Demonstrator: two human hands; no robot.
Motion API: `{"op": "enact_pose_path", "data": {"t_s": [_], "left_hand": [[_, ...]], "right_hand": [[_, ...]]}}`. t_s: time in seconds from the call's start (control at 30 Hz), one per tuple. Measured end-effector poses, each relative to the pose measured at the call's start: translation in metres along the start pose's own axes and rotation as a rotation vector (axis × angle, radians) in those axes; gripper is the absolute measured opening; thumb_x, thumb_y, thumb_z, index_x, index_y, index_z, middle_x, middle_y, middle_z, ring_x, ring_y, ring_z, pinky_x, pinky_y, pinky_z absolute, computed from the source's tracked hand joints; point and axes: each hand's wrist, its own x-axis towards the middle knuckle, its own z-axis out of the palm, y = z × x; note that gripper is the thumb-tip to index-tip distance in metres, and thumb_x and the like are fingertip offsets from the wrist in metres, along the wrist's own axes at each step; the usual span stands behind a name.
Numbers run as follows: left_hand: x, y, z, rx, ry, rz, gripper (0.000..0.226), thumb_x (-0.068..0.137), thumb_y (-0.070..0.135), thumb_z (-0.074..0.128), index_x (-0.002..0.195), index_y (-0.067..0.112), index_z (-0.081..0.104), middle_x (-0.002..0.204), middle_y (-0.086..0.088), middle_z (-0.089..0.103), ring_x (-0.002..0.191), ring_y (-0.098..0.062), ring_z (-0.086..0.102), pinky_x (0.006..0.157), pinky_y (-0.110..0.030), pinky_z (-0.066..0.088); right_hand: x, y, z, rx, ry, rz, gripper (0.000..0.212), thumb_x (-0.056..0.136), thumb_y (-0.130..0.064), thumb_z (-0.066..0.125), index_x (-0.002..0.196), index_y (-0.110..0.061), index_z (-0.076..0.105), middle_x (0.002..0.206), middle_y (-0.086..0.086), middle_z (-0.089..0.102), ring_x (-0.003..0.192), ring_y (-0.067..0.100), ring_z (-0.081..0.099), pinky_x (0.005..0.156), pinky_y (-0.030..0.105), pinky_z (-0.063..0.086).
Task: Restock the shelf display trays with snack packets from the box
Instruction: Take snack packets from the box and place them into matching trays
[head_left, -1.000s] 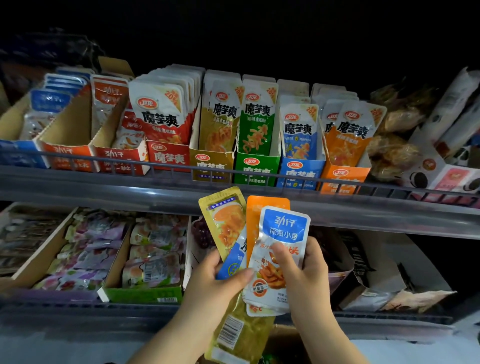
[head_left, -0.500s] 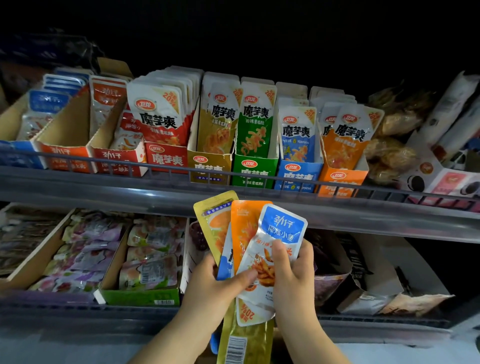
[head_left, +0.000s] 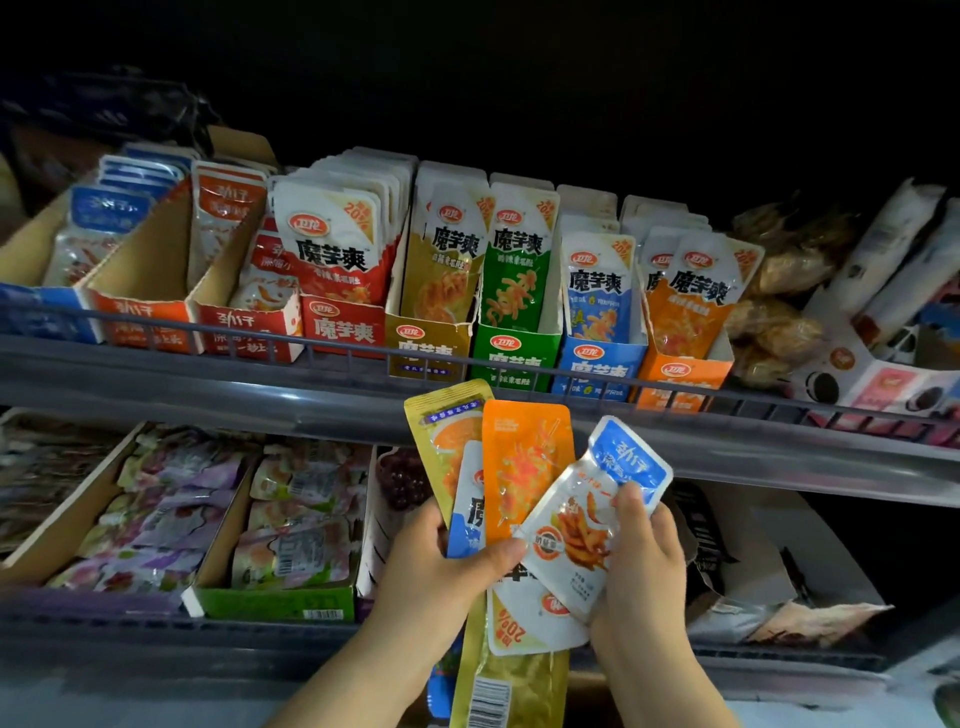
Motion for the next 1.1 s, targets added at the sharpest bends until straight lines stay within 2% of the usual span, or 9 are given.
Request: {"op": "enact_pose_path", "data": {"t_s": [0.13, 0.4, 0.43, 0.57, 0.6, 0.7, 0.83, 1.0, 1.1], "left_hand": [[0.002, 0.008, -0.003, -0.011, -0.004, 0.022, 0.026, 0.075, 0.001, 0.068, 0.087, 0.02, 0.056, 0.064, 0.02, 0.069, 0.059, 0.003, 0.064, 0.046, -0.008, 0.045], [0.017, 0.025, -0.014, 0.032, 0.051, 0.123, 0.026, 0.075, -0.002, 0.067, 0.081, 0.021, 0.056, 0.059, 0.023, 0.066, 0.055, 0.006, 0.062, 0.045, -0.007, 0.045], [0.019, 0.027, -0.016, 0.039, 0.056, 0.134, 0.026, 0.074, -0.002, 0.067, 0.081, 0.021, 0.056, 0.059, 0.024, 0.066, 0.055, 0.007, 0.062, 0.045, -0.007, 0.045], [0.025, 0.032, -0.022, 0.081, 0.096, 0.156, 0.026, 0.074, 0.003, 0.069, 0.081, 0.024, 0.056, 0.061, 0.02, 0.066, 0.057, 0.008, 0.062, 0.046, -0.01, 0.044], [0.026, 0.033, -0.023, 0.086, 0.107, 0.153, 0.025, 0.073, 0.005, 0.07, 0.081, 0.024, 0.056, 0.063, 0.018, 0.066, 0.057, 0.007, 0.062, 0.047, -0.01, 0.043], [0.029, 0.033, -0.025, 0.097, 0.114, 0.148, 0.025, 0.073, 0.004, 0.07, 0.082, 0.024, 0.056, 0.068, 0.016, 0.066, 0.058, 0.006, 0.062, 0.048, -0.01, 0.043], [0.032, 0.032, -0.026, 0.117, 0.122, 0.148, 0.025, 0.073, 0.005, 0.07, 0.082, 0.023, 0.056, 0.066, 0.017, 0.065, 0.057, 0.008, 0.062, 0.046, -0.01, 0.044], [0.034, 0.035, -0.027, 0.102, 0.132, 0.141, 0.025, 0.074, 0.005, 0.07, 0.079, 0.025, 0.055, 0.057, 0.022, 0.064, 0.055, 0.006, 0.061, 0.048, -0.012, 0.042], [0.036, 0.036, -0.026, 0.073, 0.137, 0.126, 0.025, 0.073, 0.003, 0.069, 0.078, 0.023, 0.055, 0.061, 0.016, 0.066, 0.063, -0.001, 0.062, 0.053, -0.019, 0.043]], "right_hand": [[0.007, -0.03, -0.002, -0.035, 0.031, -0.088, 0.018, 0.095, -0.026, 0.044, 0.079, -0.025, 0.05, 0.072, -0.001, 0.059, 0.055, 0.011, 0.06, 0.054, 0.028, 0.046], [0.053, -0.128, 0.016, -0.293, -0.146, -0.328, 0.006, 0.091, -0.02, 0.054, 0.086, -0.02, 0.057, 0.08, 0.001, 0.066, 0.064, 0.013, 0.065, 0.057, 0.029, 0.057], [0.06, -0.138, 0.021, -0.294, -0.149, -0.339, 0.004, 0.091, -0.018, 0.054, 0.091, -0.017, 0.058, 0.082, 0.002, 0.065, 0.063, 0.012, 0.064, 0.056, 0.026, 0.056], [0.083, -0.158, 0.037, -0.265, -0.153, -0.386, 0.029, 0.089, -0.008, 0.055, 0.118, -0.006, 0.052, 0.098, 0.013, 0.064, 0.055, 0.007, 0.062, 0.036, 0.013, 0.042], [0.086, -0.159, 0.04, -0.325, -0.15, -0.418, 0.031, 0.089, -0.008, 0.055, 0.12, -0.006, 0.051, 0.104, 0.014, 0.063, 0.062, 0.009, 0.064, 0.04, 0.014, 0.045], [0.093, -0.157, 0.048, -0.576, -0.145, -0.549, 0.036, 0.086, -0.008, 0.058, 0.121, -0.005, 0.051, 0.117, 0.012, 0.06, 0.096, 0.015, 0.06, 0.074, 0.023, 0.049], [0.097, -0.147, 0.055, -0.792, -0.232, -0.55, 0.037, 0.085, -0.008, 0.06, 0.121, -0.004, 0.052, 0.122, 0.013, 0.059, 0.104, 0.017, 0.056, 0.085, 0.024, 0.042], [0.103, -0.138, 0.059, -0.888, -0.283, -0.512, 0.035, 0.086, -0.004, 0.058, 0.119, 0.0, 0.051, 0.115, 0.013, 0.06, 0.1, 0.017, 0.057, 0.075, 0.017, 0.045], [0.109, -0.132, 0.059, -0.903, -0.302, -0.499, 0.046, 0.084, 0.001, 0.059, 0.127, -0.002, 0.043, 0.115, 0.011, 0.058, 0.097, 0.016, 0.054, 0.066, 0.013, 0.045]]}}
